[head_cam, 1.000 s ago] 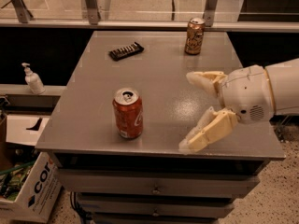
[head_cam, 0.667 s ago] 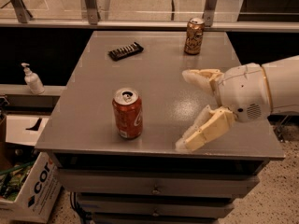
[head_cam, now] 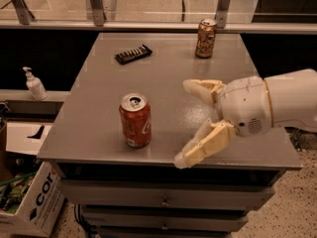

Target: Knock coke can over

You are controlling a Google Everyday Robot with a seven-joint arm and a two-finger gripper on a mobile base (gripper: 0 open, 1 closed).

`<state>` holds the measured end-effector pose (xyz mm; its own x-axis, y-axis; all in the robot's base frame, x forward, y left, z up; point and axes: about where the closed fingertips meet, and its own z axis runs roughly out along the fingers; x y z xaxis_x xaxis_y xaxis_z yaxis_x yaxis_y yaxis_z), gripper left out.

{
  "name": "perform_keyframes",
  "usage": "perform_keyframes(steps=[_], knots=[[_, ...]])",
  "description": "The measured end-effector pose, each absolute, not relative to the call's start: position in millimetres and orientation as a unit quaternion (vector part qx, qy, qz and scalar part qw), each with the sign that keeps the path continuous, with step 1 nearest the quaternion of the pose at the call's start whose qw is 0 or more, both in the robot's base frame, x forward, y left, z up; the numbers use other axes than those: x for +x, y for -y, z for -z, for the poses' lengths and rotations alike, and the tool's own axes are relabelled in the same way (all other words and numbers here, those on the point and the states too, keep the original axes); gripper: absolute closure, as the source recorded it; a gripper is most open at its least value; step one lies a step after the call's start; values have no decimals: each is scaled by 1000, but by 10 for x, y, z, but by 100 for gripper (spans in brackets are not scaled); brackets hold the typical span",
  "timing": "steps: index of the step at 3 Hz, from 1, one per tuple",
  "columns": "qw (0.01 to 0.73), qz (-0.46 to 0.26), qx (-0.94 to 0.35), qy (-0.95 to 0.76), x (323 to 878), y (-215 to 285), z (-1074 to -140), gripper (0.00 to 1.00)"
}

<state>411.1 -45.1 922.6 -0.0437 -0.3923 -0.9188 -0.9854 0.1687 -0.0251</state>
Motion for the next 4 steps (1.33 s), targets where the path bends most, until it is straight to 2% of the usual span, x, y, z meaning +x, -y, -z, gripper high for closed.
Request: perform_keyframes(steps=[2, 4], knots=[[480, -384, -548, -568, 4145, -245, -9044, 0], [488, -395, -550, -551, 4356, -746, -8753, 0]])
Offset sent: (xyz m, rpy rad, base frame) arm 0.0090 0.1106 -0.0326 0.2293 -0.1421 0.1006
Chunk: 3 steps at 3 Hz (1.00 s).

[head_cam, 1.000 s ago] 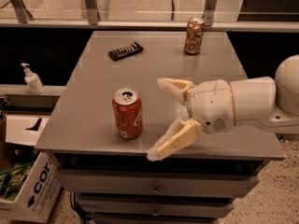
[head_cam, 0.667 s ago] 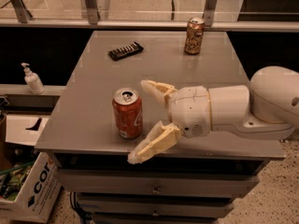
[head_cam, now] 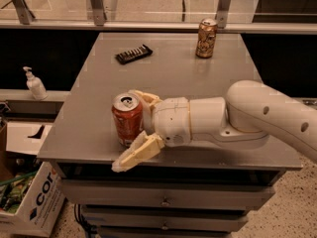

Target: Knock coke can over

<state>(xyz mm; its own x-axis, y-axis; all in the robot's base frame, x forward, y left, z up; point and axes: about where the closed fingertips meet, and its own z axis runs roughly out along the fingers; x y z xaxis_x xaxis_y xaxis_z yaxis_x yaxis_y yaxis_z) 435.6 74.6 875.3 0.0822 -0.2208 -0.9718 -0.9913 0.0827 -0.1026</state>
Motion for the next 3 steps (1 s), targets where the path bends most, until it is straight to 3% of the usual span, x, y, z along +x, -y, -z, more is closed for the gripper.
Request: perform_keyframes(steps=[1, 3], knots=[[489, -401, -540, -556, 4462, -837, -8646, 17], [497, -406, -506, -576, 4590, -786, -8653, 64]])
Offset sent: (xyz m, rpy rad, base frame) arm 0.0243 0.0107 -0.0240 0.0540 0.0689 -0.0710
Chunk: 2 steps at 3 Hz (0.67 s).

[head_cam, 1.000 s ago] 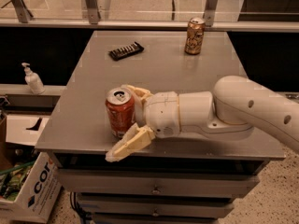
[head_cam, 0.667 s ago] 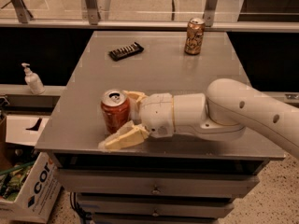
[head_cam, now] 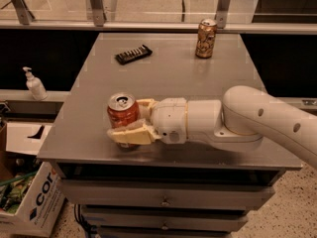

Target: Knock coke can over

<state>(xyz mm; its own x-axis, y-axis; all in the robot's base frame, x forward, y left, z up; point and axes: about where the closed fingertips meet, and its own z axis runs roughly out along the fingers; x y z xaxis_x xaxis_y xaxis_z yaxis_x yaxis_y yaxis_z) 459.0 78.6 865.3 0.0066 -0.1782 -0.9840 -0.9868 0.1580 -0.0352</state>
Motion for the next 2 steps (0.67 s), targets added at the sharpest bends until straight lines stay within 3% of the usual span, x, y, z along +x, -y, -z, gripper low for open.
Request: perform_keyframes(steps=[1, 2], knots=[[504, -399, -490, -589, 4706, -562, -8839, 88], [499, -370, -500, -604, 4825, -275, -9056, 100]])
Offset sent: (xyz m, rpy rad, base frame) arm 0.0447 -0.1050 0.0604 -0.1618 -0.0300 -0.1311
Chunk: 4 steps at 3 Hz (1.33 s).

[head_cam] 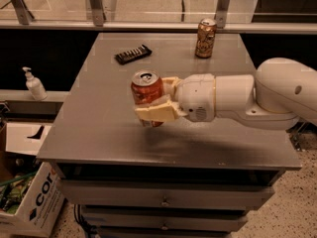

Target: Knock coke can over

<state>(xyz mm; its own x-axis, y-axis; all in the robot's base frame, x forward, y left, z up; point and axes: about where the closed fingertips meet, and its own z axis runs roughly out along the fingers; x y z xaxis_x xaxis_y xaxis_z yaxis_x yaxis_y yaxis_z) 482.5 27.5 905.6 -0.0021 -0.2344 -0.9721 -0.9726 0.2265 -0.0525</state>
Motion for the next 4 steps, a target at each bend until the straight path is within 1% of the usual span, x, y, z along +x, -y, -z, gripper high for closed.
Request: perform_keyframes(steps=[1, 2, 4], knots=[[476, -315, -536, -623, 4927, 64, -9185, 100], [437, -242, -586, -638, 4999, 384, -9222, 100], [340, -111, -690, -629, 4974, 711, -9023, 100]])
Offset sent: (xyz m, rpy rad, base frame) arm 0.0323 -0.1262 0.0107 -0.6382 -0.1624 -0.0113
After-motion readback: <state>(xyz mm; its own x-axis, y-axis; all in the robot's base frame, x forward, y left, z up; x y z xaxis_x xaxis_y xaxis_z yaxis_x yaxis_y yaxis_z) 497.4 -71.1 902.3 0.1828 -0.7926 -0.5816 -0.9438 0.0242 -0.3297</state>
